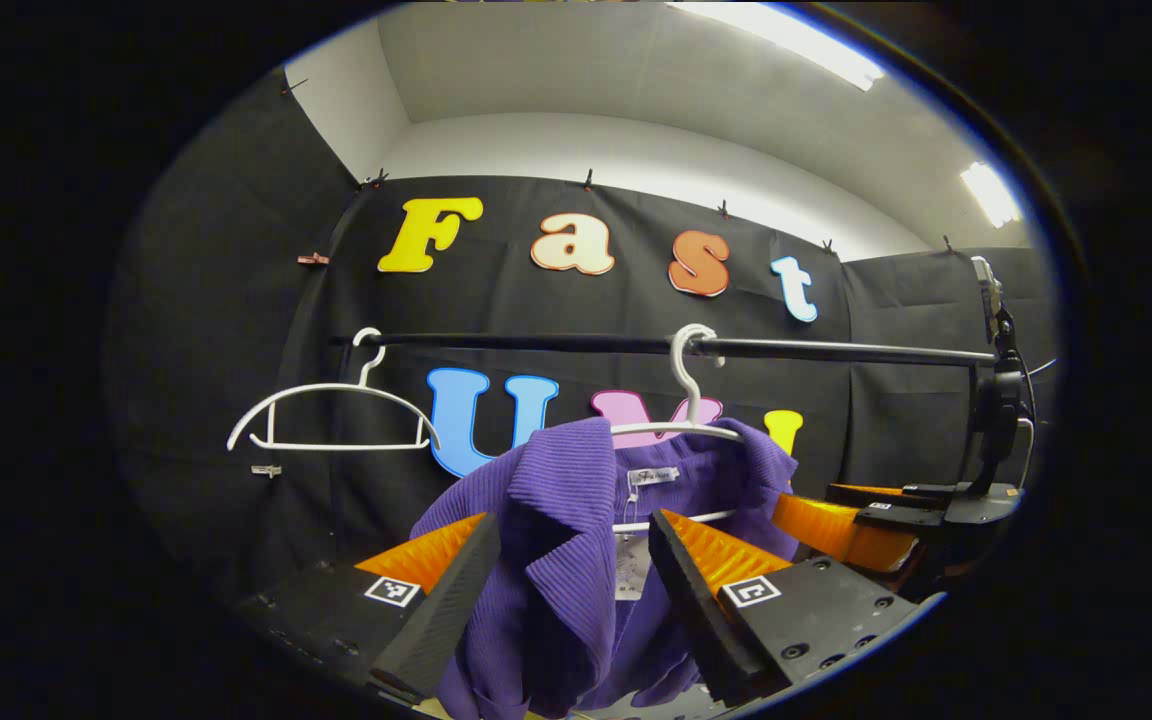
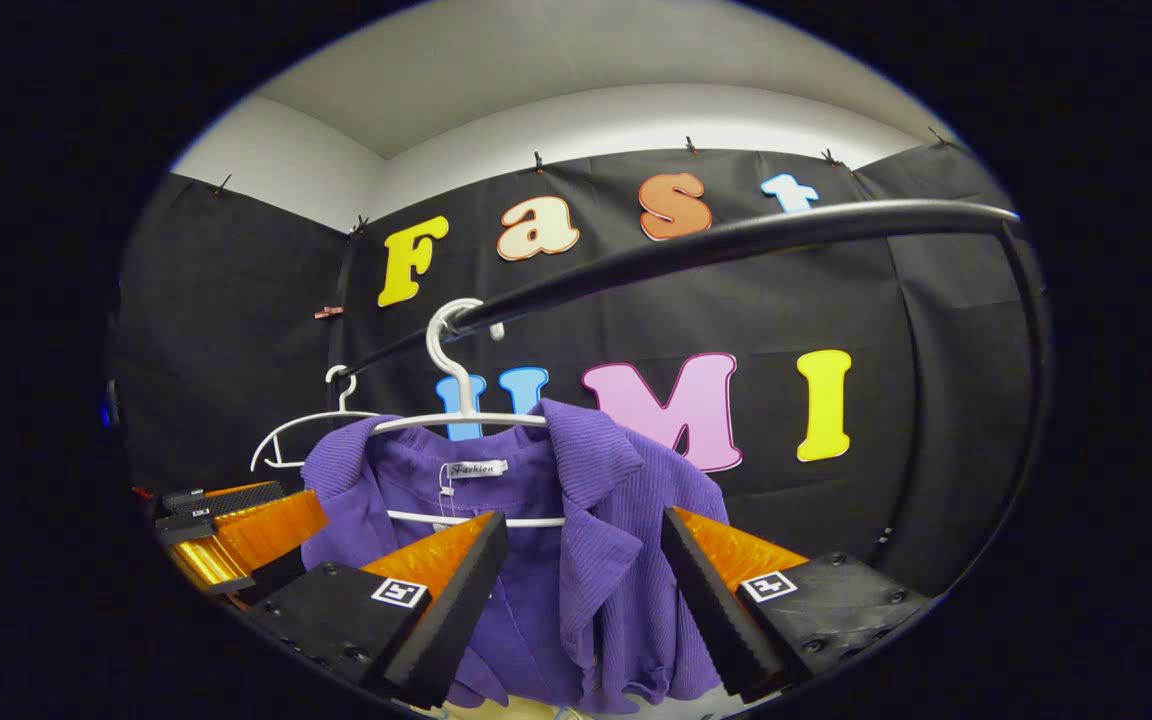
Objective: Grasp the clothes on the hanger with both hands and then place them into the laundry hamper below.
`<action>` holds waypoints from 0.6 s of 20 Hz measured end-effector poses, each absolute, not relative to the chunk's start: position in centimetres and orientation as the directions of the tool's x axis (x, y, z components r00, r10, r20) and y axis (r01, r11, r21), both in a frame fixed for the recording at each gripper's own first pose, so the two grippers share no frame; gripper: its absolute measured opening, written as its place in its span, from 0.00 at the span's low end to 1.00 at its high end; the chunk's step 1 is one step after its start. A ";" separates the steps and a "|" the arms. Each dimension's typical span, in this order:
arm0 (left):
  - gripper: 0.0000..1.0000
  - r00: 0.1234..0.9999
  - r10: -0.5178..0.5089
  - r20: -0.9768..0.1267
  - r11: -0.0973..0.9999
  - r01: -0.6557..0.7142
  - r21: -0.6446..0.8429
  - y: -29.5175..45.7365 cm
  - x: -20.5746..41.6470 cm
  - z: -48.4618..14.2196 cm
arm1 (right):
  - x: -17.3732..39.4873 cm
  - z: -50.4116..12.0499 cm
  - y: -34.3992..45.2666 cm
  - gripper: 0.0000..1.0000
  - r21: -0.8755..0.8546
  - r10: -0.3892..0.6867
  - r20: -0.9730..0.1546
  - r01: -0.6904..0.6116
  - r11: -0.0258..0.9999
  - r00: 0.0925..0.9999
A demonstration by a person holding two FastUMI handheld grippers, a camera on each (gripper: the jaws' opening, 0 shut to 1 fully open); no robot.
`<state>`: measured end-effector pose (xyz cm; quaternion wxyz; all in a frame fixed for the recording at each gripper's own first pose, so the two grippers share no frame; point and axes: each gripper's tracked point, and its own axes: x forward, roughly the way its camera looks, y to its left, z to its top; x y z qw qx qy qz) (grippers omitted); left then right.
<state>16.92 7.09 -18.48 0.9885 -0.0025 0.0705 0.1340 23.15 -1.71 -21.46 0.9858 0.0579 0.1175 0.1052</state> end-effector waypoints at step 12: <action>0.83 0.949 0.217 -0.228 0.974 -0.228 -0.020 5.5 19.7 -22.3 | 25.3 -25.1 -0.7 0.82 0.188 0.275 -0.261 -0.231 0.955 0.925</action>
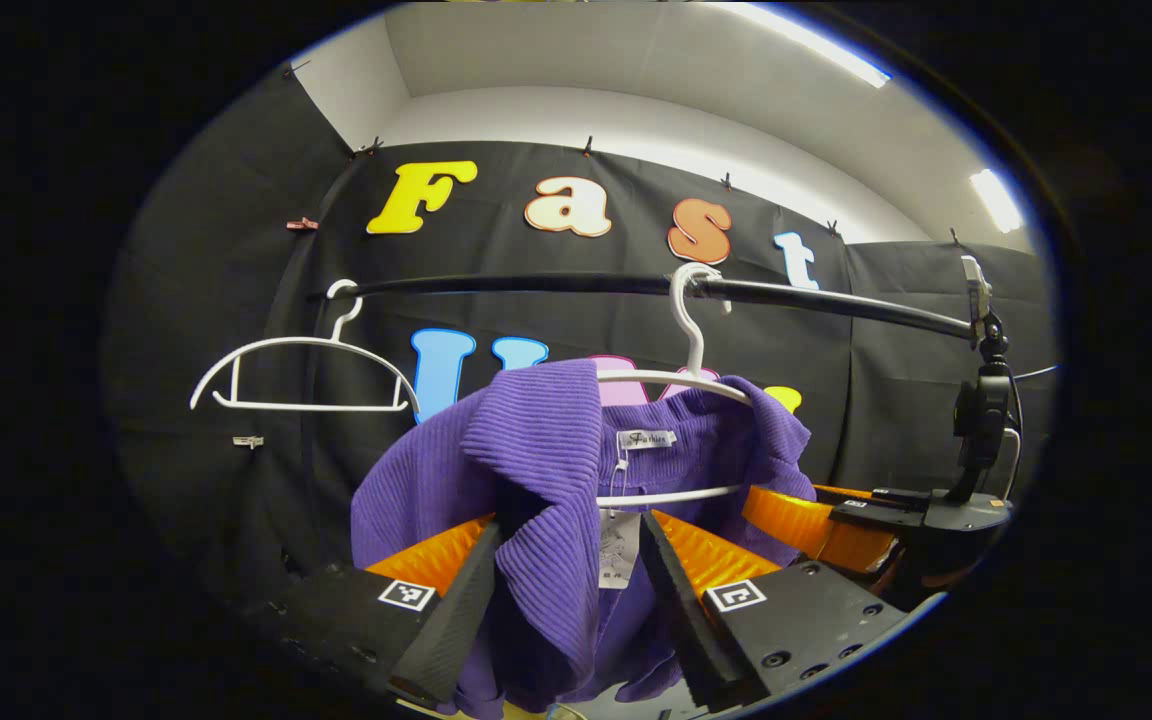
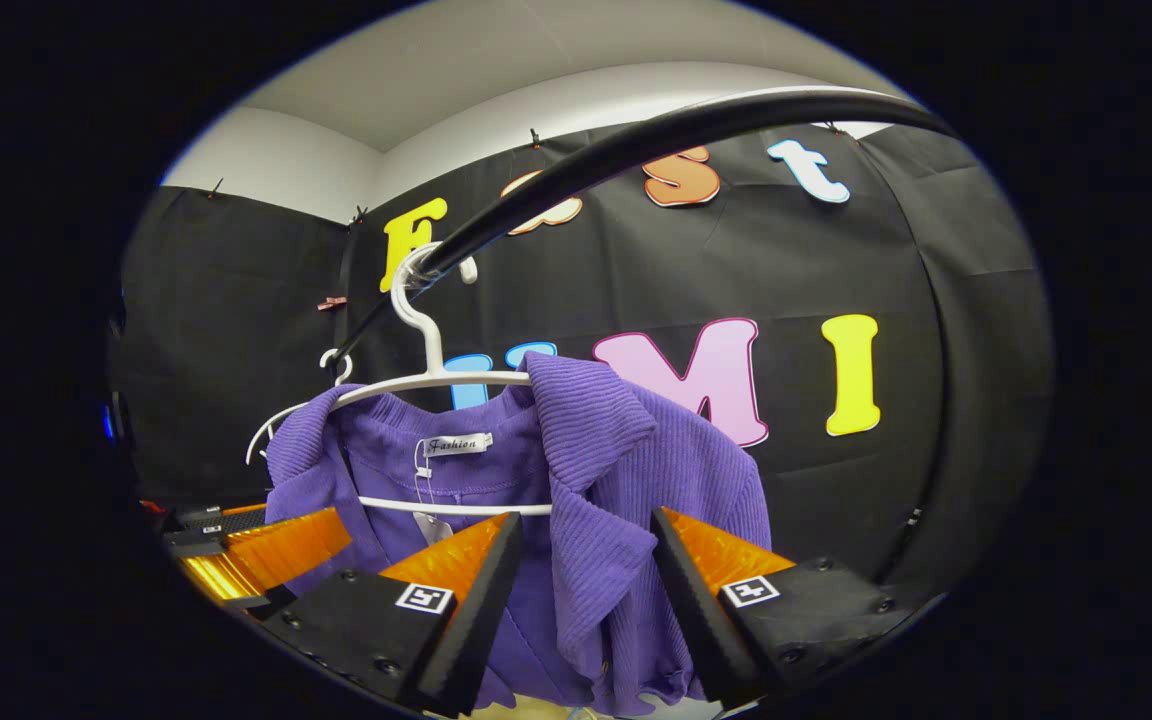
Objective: Grasp the clothes on the hanger with both hands and then place them into the laundry hamper below.
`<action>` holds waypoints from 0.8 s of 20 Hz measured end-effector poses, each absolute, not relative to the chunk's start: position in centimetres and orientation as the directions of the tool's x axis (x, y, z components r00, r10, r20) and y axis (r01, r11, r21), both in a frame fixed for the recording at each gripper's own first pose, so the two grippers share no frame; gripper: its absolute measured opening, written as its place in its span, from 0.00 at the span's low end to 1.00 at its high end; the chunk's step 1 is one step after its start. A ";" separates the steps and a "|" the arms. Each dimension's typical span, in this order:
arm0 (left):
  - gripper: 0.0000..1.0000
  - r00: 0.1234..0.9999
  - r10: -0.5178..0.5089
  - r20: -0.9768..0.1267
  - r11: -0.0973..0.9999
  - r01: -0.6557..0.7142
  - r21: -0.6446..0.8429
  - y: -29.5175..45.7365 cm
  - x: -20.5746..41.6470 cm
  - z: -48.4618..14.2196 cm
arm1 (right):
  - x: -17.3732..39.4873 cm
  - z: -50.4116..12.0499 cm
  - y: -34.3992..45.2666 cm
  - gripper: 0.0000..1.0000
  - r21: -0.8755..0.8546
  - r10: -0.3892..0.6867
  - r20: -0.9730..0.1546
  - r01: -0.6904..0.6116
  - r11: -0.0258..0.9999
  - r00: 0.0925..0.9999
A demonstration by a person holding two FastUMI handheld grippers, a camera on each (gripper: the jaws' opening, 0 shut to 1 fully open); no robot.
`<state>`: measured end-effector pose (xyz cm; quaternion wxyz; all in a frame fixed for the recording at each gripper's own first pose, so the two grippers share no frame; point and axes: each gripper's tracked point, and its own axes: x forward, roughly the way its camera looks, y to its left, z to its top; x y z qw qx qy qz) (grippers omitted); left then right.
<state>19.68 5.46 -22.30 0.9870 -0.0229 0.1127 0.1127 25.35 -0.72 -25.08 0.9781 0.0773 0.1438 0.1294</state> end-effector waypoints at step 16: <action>0.05 0.918 0.287 -0.273 0.955 -0.297 0.004 6.4 20.8 -24.0 | 25.2 -26.3 -1.2 0.05 0.025 0.245 -0.285 -0.249 0.968 0.926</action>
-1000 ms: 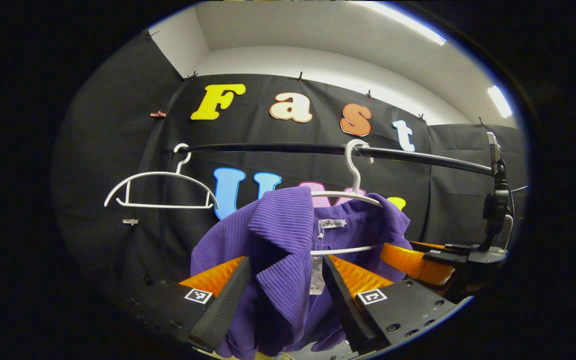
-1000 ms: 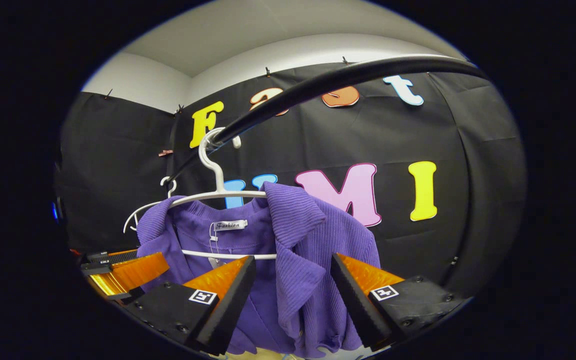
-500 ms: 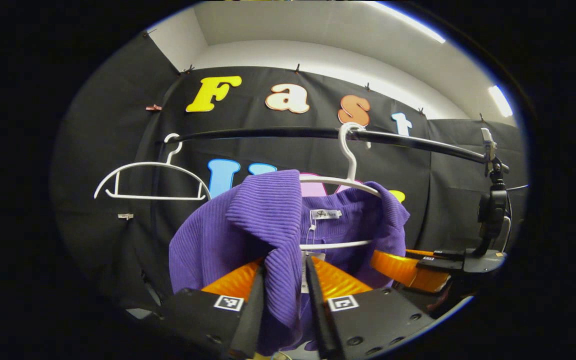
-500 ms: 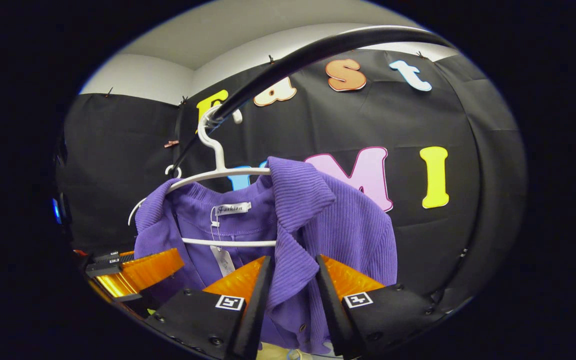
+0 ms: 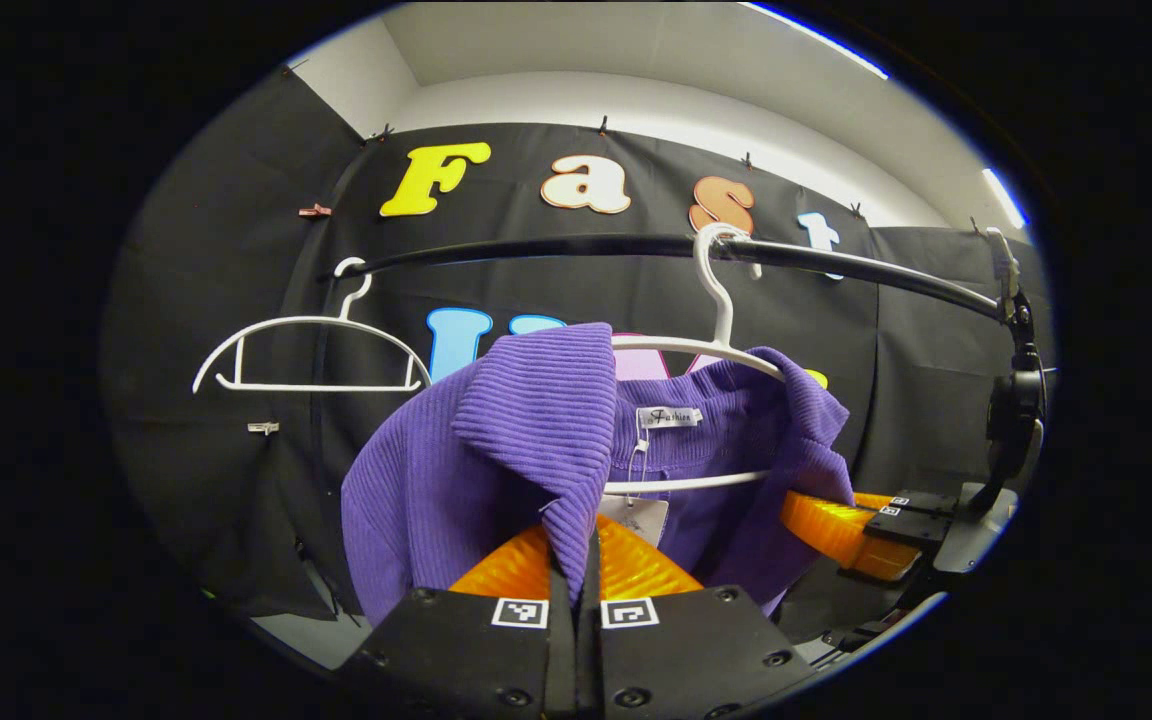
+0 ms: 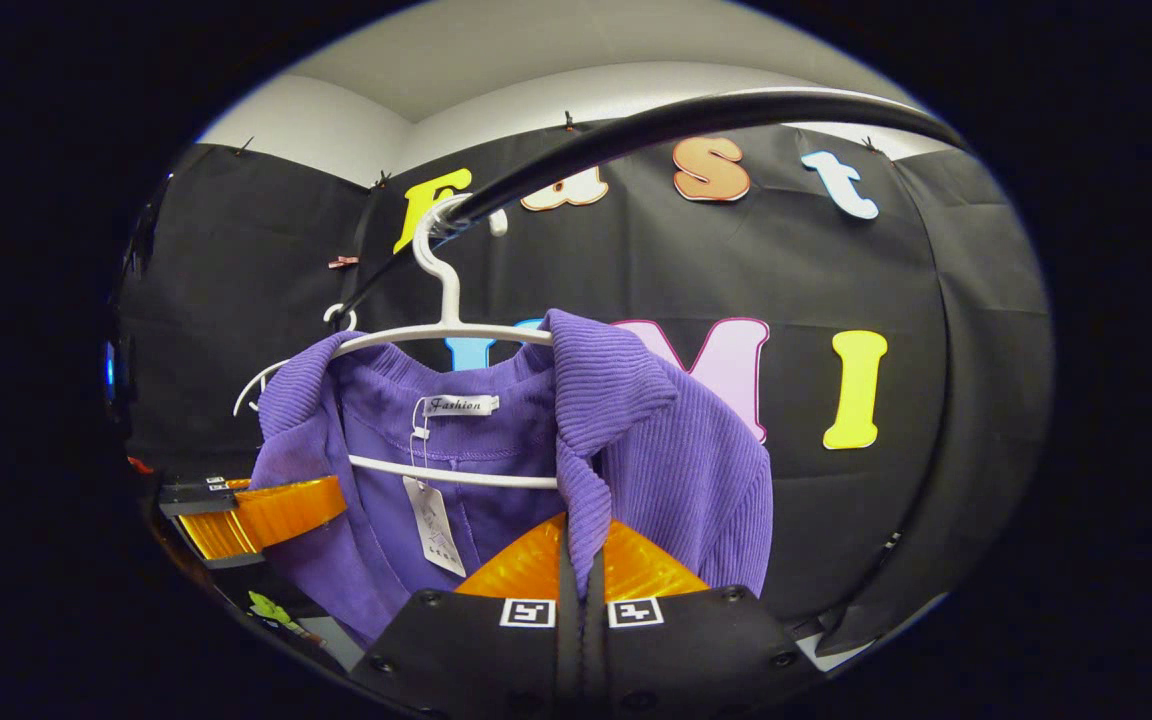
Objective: Grasp the clothes on the hanger with both hands and then place them into the laundry hamper below.
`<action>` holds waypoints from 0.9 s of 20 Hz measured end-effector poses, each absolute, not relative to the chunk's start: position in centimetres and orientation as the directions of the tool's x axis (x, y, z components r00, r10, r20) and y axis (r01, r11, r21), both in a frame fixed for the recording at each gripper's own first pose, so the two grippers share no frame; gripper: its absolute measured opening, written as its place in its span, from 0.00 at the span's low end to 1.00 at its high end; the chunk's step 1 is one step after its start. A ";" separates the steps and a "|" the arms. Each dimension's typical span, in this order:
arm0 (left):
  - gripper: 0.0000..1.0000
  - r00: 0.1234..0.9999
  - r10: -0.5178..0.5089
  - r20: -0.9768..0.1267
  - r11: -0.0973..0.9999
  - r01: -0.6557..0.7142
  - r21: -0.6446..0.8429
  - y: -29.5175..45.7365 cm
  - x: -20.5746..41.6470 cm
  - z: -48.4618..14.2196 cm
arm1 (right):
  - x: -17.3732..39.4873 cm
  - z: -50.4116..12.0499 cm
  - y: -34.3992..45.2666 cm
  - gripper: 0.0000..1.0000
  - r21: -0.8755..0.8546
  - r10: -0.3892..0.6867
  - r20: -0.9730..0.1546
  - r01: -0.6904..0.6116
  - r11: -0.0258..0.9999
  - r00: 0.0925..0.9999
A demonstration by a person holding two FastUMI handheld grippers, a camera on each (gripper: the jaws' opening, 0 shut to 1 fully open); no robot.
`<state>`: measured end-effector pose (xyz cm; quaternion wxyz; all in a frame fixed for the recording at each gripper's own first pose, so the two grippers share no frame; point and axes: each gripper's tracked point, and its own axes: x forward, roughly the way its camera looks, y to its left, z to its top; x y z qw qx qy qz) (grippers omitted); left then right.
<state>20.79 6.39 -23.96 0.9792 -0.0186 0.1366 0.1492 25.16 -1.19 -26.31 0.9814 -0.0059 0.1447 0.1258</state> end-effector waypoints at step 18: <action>0.05 0.819 0.573 0.046 0.745 -0.543 0.388 18.6 18.4 -11.2 | 30.3 -13.9 -8.3 0.04 -0.213 -0.005 0.067 0.019 0.977 0.998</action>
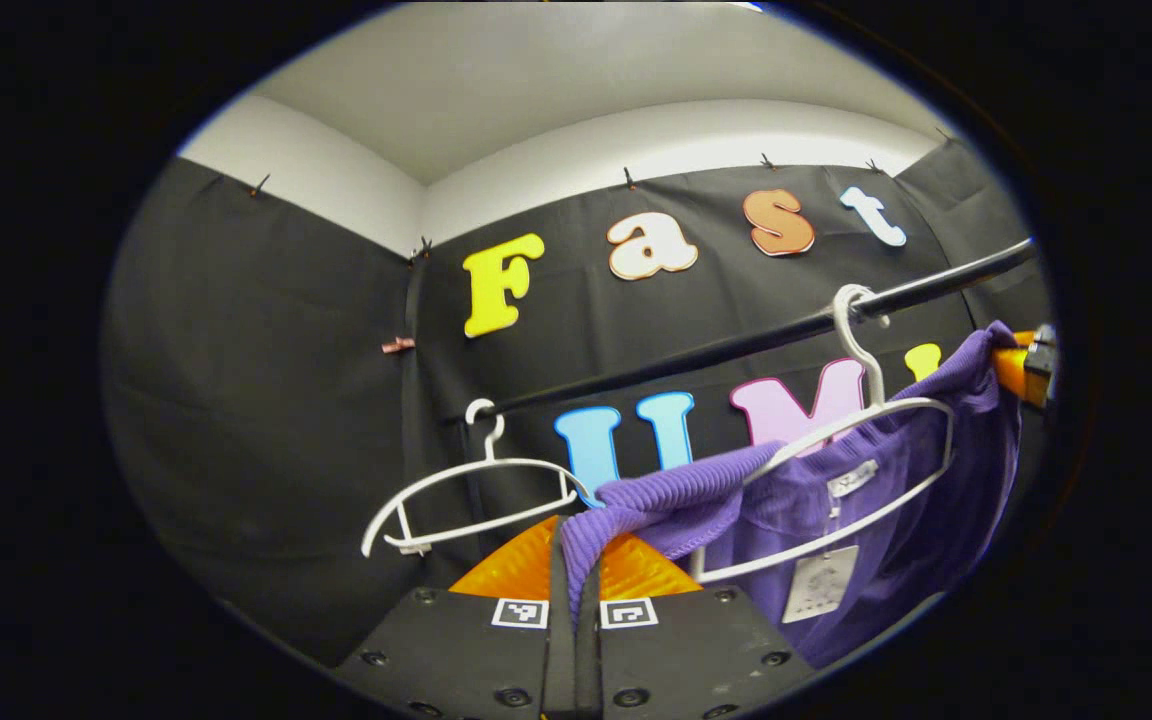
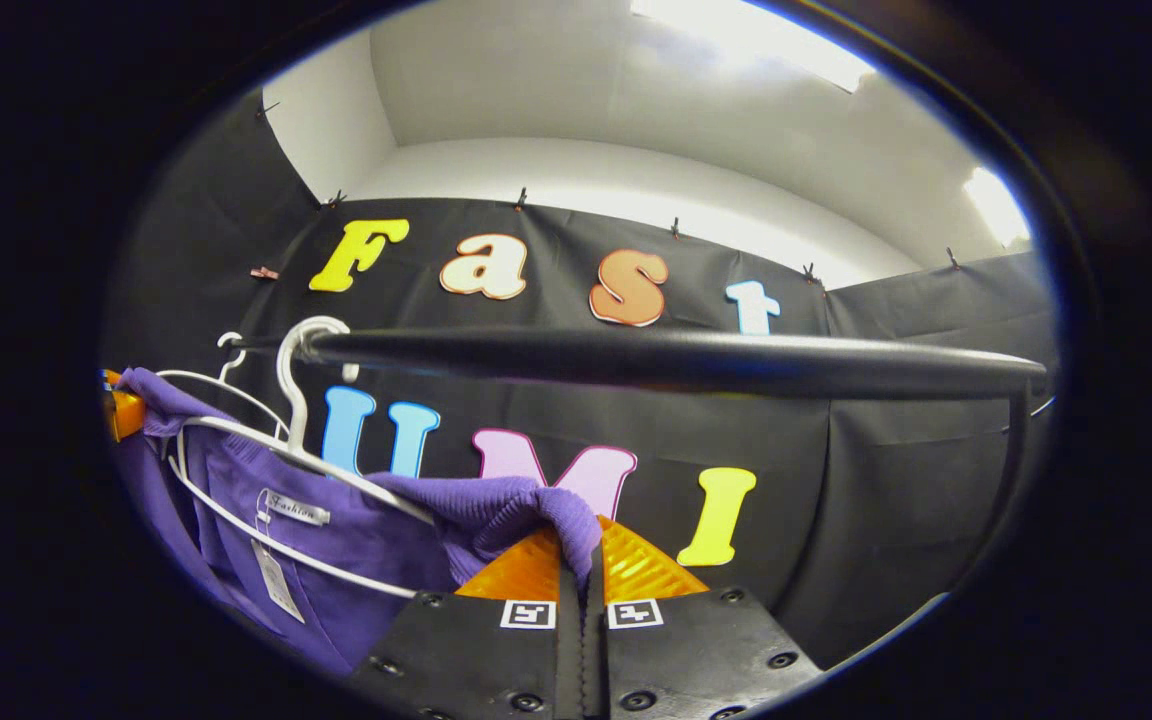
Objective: Grasp the clothes on the hanger with both hands and then place them into the laundry hamper below.
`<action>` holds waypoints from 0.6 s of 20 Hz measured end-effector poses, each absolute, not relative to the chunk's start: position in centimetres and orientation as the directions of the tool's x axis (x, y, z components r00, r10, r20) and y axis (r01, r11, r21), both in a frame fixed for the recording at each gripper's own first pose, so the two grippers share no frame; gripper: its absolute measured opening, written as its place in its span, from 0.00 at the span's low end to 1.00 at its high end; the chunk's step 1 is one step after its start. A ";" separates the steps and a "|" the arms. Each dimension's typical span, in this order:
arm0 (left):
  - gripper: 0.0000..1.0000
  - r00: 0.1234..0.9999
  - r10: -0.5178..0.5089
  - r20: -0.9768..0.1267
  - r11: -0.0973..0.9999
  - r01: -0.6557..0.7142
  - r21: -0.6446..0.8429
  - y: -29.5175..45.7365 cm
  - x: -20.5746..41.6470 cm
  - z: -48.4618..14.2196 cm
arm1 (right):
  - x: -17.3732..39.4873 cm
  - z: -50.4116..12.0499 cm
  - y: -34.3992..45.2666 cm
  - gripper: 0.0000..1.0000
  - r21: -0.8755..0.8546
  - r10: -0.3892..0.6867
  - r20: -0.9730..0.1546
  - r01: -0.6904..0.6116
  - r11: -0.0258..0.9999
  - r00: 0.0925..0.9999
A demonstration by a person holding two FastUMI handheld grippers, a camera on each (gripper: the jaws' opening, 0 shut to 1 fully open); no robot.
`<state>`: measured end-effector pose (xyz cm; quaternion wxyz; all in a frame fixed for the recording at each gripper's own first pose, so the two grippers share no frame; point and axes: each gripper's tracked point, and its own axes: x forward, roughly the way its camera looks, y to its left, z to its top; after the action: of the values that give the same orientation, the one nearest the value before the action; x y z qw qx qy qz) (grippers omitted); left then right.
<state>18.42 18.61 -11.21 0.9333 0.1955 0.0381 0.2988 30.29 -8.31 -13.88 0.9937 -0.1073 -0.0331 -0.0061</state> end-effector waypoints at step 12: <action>0.05 0.830 0.546 -0.113 0.823 -0.506 0.260 23.0 21.0 -20.1 | 33.8 -16.5 -11.0 0.04 -0.288 -0.092 0.090 0.115 0.951 0.992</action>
<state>20.99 22.97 -20.13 0.9503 0.1102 0.0913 0.2766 33.80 -11.00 -16.47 0.9869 -0.1478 -0.0379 -0.0524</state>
